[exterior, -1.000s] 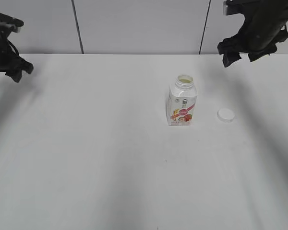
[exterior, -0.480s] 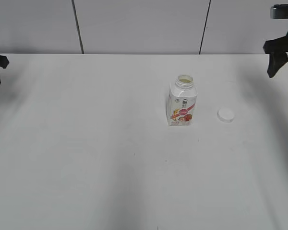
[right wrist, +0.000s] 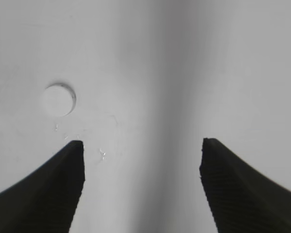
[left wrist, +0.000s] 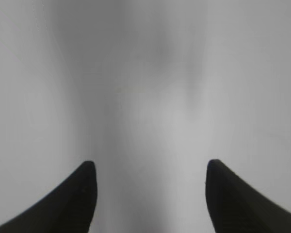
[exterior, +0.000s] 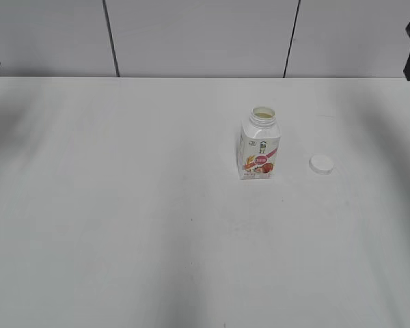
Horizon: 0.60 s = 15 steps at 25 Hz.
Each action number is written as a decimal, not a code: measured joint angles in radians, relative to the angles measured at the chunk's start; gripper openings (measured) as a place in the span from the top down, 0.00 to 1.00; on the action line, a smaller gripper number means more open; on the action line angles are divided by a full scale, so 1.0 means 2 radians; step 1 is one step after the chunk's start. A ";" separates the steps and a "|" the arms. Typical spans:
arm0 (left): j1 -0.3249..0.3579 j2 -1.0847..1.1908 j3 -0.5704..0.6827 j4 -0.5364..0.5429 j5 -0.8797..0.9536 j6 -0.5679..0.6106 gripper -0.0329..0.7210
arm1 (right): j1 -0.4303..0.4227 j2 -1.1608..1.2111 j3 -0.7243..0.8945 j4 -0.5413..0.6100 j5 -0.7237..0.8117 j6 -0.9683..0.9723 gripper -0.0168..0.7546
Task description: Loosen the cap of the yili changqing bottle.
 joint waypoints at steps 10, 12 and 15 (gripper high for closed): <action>-0.001 -0.190 0.144 -0.027 -0.007 0.003 0.37 | 0.000 -0.164 0.129 0.003 0.000 -0.011 0.22; -0.001 -0.242 0.184 -0.030 -0.017 0.004 0.37 | 0.000 -0.201 0.167 0.003 0.000 -0.012 0.22; -0.001 -0.320 0.241 -0.026 -0.026 0.005 0.37 | 0.000 -0.263 0.222 0.003 0.002 -0.013 0.22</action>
